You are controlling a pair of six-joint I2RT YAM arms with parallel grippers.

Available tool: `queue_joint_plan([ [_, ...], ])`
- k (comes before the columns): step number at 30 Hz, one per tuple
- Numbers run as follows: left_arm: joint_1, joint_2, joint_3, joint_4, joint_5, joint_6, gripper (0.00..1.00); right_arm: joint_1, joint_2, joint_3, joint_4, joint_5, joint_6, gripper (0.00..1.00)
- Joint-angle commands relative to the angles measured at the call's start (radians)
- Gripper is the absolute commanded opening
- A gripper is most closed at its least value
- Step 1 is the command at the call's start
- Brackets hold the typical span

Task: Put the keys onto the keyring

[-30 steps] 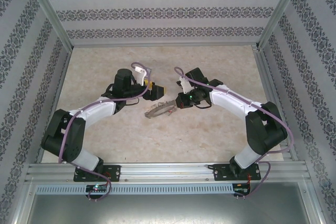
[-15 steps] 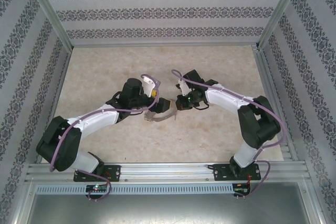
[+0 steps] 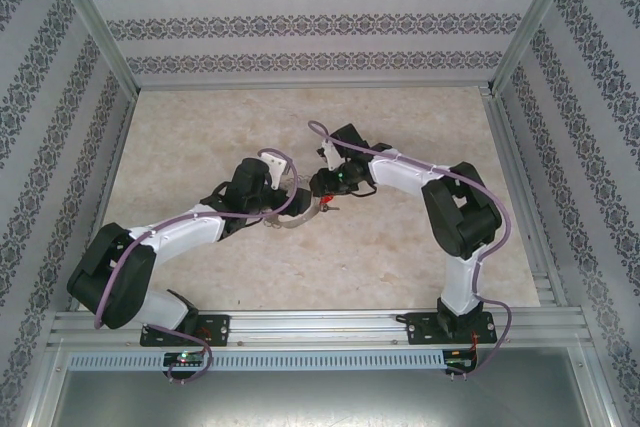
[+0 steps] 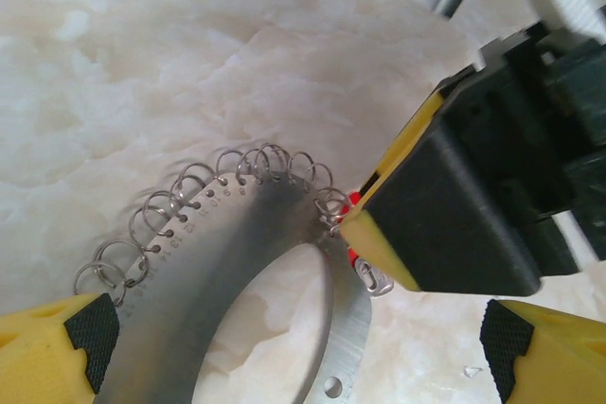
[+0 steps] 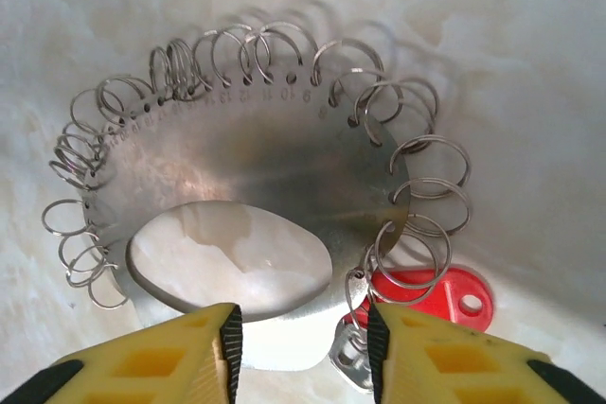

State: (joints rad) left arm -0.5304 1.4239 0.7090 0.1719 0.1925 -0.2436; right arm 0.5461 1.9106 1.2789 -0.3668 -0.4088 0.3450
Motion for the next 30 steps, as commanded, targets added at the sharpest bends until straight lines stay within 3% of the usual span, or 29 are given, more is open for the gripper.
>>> queue_joint_plan([
  [1,-0.009,-0.036,-0.005,0.045,-0.040,-0.016,1.00,0.001,-0.102,-0.056,-0.003,0.058,0.007,0.44],
  [9,-0.008,-0.123,-0.056,0.207,0.006,-0.081,1.00,-0.007,-0.198,-0.246,0.021,0.103,0.025,0.46],
  [12,-0.008,-0.147,-0.085,0.288,-0.037,-0.132,1.00,-0.008,-0.188,-0.266,0.066,0.091,0.043,0.47],
  [14,-0.007,-0.139,-0.045,0.201,-0.107,-0.181,1.00,-0.005,-0.170,-0.261,0.089,0.071,0.045,0.46],
  [18,-0.007,-0.106,0.012,0.149,-0.053,-0.132,0.99,-0.005,-0.120,-0.235,0.122,0.033,0.055,0.42],
  [22,-0.007,-0.070,0.077,0.041,-0.117,-0.126,1.00,-0.005,-0.092,-0.216,0.152,0.006,0.075,0.39],
  [30,-0.007,-0.041,0.072,0.052,-0.131,-0.118,1.00,-0.002,-0.039,-0.174,0.173,-0.021,0.093,0.34],
])
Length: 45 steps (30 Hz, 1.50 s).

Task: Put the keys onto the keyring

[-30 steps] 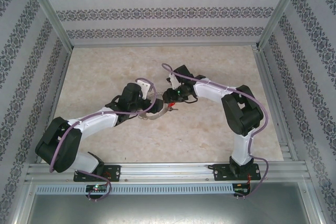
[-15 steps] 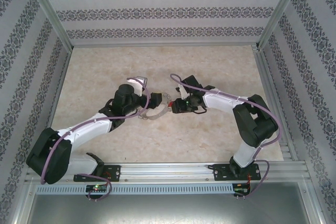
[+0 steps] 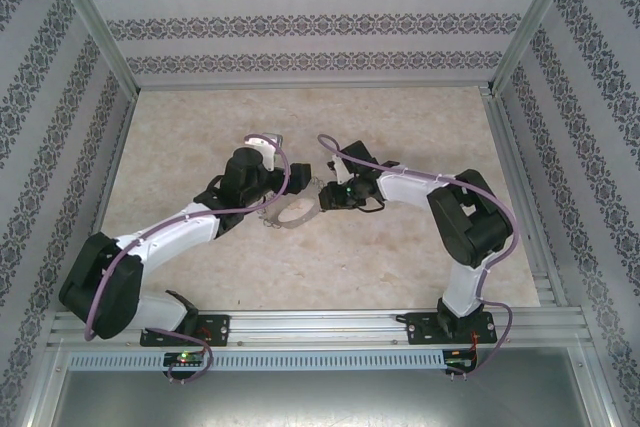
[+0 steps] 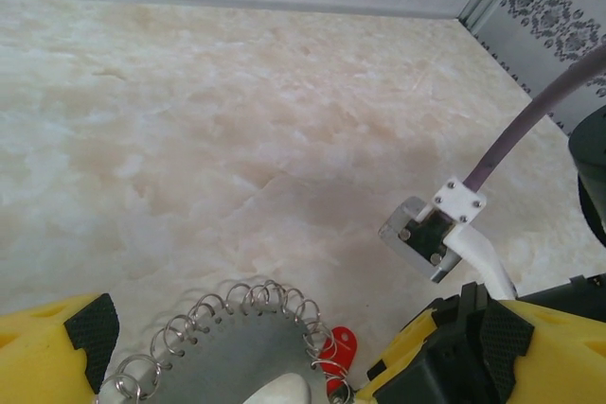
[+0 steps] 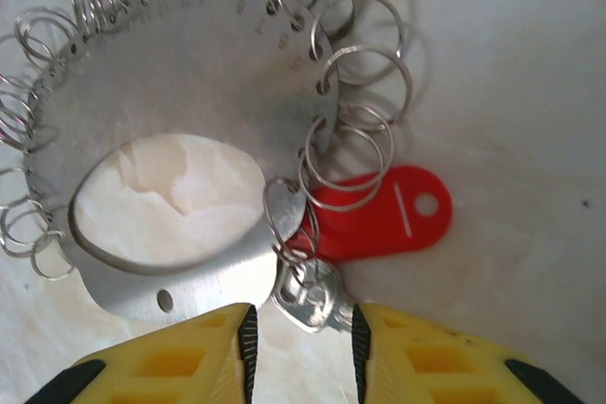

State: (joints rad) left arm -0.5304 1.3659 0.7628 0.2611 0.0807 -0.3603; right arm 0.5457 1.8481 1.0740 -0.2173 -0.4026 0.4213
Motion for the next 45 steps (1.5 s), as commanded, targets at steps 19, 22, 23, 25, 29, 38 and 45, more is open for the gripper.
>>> queue_joint_plan([
  [19,-0.007,0.010,0.006,-0.026,-0.006,0.008,1.00,0.008,0.073,0.032,0.040,-0.027,0.021,0.20],
  [22,-0.008,0.010,0.006,-0.025,-0.003,0.008,1.00,0.009,0.077,0.027,0.041,-0.022,0.020,0.18],
  [23,-0.007,0.011,0.006,-0.025,-0.003,0.007,1.00,0.009,0.080,0.026,0.042,-0.020,0.020,0.16],
  [25,-0.006,0.010,0.006,-0.026,-0.004,0.006,1.00,0.010,0.084,0.029,0.046,-0.022,0.022,0.12],
  [29,-0.007,0.010,0.007,-0.032,-0.015,0.005,1.00,0.008,0.084,0.035,0.035,-0.022,0.017,0.02],
  [38,-0.011,0.028,0.005,-0.056,-0.125,-0.036,1.00,-0.024,-0.017,0.105,-0.187,0.060,-0.114,0.00],
  [45,-0.010,0.063,0.052,-0.126,-0.077,-0.019,1.00,-0.036,-0.048,0.183,-0.352,0.099,-0.224,0.00],
])
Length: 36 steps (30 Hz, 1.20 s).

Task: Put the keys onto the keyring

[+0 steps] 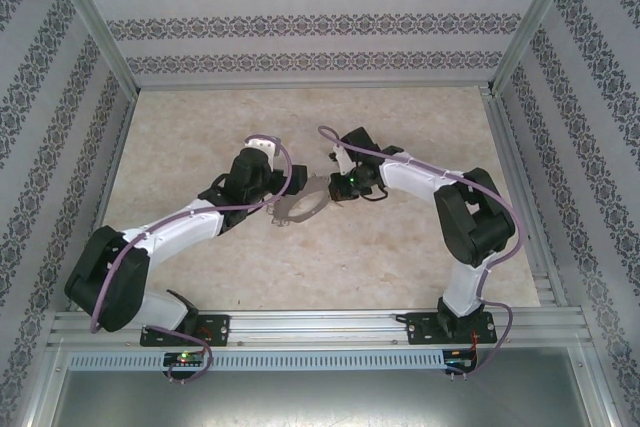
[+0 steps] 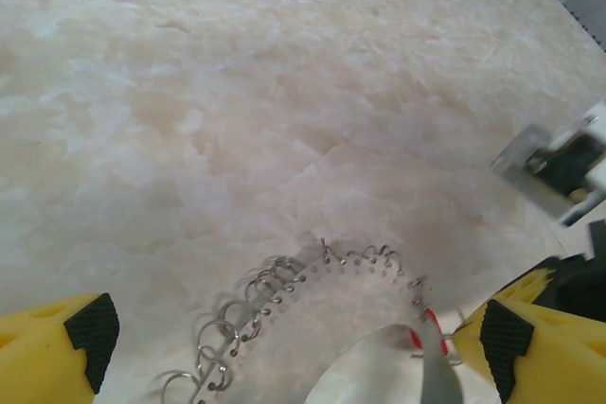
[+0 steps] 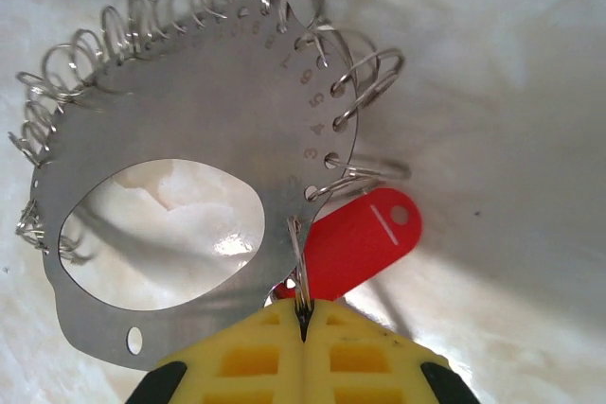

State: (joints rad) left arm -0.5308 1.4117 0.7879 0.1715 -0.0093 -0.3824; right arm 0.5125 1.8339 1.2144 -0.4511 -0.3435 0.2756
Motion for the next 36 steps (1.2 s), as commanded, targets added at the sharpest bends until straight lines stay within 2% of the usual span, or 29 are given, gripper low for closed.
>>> queue_joint_plan([
  [1,-0.010,0.022,0.025,-0.035,0.023,0.006,1.00,-0.003,-0.036,0.063,-0.153,0.049,-0.099,0.00],
  [6,-0.011,0.043,-0.010,-0.007,0.101,0.035,1.00,-0.002,-0.038,0.131,-0.271,0.120,-0.163,0.00],
  [10,-0.037,0.068,-0.043,0.011,0.160,0.080,0.97,-0.006,-0.026,0.131,-0.262,0.123,-0.160,0.00],
  [14,-0.106,0.118,-0.031,-0.023,0.128,0.153,0.92,-0.016,-0.010,0.101,-0.199,0.078,-0.126,0.00],
  [18,-0.198,0.130,-0.063,0.034,0.034,0.213,0.92,-0.022,-0.009,0.079,-0.153,0.032,-0.100,0.00],
  [21,-0.232,0.145,-0.073,0.061,-0.025,0.230,0.92,-0.022,-0.012,0.073,-0.134,0.011,-0.092,0.00],
  [24,-0.256,0.167,-0.074,0.088,-0.069,0.262,0.92,-0.022,-0.015,0.069,-0.126,0.000,-0.089,0.00],
  [28,-0.283,0.224,-0.049,0.095,-0.188,0.271,0.92,-0.023,-0.025,0.058,-0.117,-0.013,-0.090,0.00],
  [36,-0.296,0.329,0.019,0.155,-0.342,0.283,0.89,-0.022,-0.053,0.033,-0.099,-0.033,-0.088,0.00],
])
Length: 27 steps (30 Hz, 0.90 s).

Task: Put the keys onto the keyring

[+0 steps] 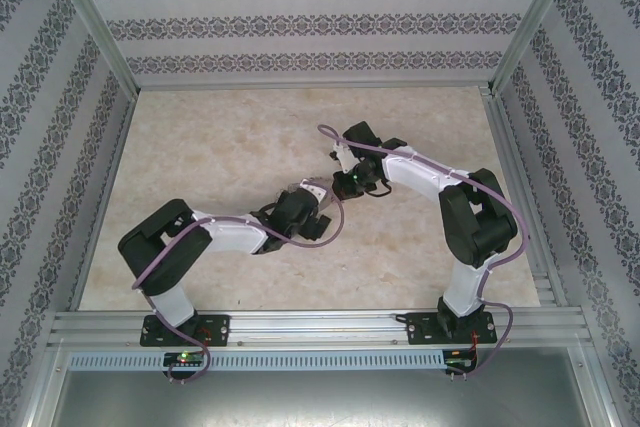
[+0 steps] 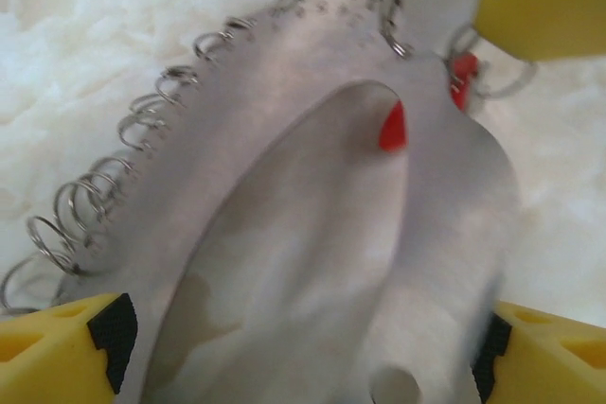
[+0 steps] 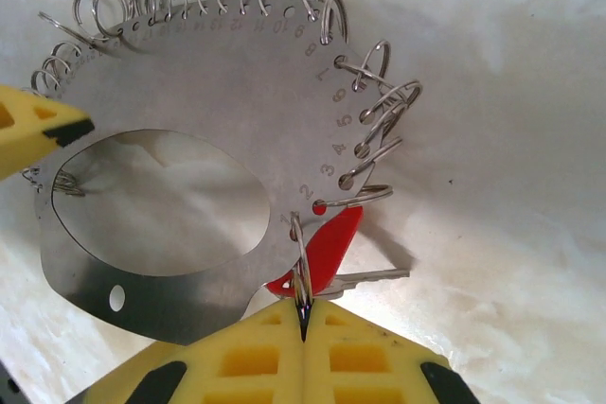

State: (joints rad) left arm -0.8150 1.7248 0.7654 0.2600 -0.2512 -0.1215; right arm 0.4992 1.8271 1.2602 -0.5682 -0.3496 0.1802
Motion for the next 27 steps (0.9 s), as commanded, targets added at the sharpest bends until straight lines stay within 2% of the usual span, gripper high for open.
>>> queue_joint_plan([
  [1,-0.012,0.021,0.046,0.076,-0.108,0.021,0.88,-0.008,-0.048,-0.016,0.019,-0.029,0.006,0.00],
  [5,-0.012,0.030,0.058,0.094,-0.108,0.023,0.72,-0.010,-0.052,-0.025,0.018,-0.027,0.001,0.00],
  [11,-0.012,0.026,0.049,0.098,-0.127,0.022,0.59,-0.029,-0.052,-0.050,0.031,-0.033,-0.008,0.00],
  [16,-0.012,0.017,0.030,0.099,-0.157,0.014,0.55,-0.053,-0.040,-0.056,0.020,-0.037,-0.038,0.00],
  [27,-0.007,0.005,-0.001,0.117,-0.201,-0.009,0.57,-0.047,0.020,-0.051,-0.011,-0.048,-0.065,0.00],
])
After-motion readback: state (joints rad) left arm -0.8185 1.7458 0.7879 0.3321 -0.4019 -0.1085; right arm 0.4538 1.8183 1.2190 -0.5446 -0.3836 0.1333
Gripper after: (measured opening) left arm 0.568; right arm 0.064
